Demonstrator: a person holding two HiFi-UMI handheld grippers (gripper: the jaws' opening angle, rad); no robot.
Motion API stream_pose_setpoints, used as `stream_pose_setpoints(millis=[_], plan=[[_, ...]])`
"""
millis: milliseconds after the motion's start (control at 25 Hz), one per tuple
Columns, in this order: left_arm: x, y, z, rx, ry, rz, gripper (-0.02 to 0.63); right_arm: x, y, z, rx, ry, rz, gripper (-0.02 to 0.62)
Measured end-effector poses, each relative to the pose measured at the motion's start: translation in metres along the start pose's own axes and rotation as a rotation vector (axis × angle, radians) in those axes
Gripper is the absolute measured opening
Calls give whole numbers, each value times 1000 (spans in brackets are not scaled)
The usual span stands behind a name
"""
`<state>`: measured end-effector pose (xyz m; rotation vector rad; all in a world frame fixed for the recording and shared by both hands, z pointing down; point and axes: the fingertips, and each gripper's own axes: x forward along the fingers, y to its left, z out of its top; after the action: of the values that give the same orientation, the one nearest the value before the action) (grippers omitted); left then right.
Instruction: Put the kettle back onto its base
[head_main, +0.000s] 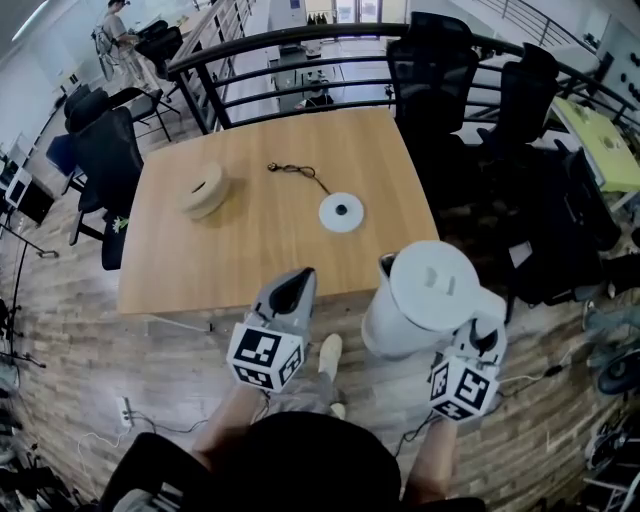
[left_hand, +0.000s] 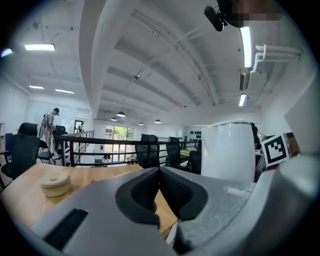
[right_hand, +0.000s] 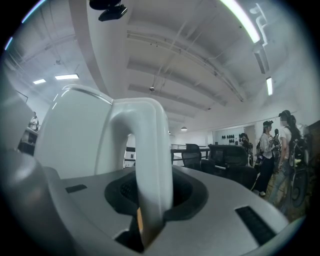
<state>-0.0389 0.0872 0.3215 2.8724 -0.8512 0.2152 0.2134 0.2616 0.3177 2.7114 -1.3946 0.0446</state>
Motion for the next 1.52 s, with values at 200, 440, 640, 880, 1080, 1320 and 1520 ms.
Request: stream_pose_setpoints(millis=[200,440,640,880,1080,1320,1520], plan=[[37,17,9,-7,11,-17,-2,38,4,6,-13,-5,-11,80],[71,39,11,-20,25,-20,-3,78,15,7,-23,2,-9,81],[93,63,9,-28,34,-13,-2,110,32,8,-23,-5,2,81],[113,93,8,-38,46,1,-2,147,52,5,-25,-12,20,81],[128,118,11,-42,53,16,-3,177,74,9,-29,-25,43,83],[147,149,13,-50,61,36,-2,216,98,12,-25,-36,65,84],[160,170,10,-55,60,57,-3,244,116,9,-20,-51,86,86]])
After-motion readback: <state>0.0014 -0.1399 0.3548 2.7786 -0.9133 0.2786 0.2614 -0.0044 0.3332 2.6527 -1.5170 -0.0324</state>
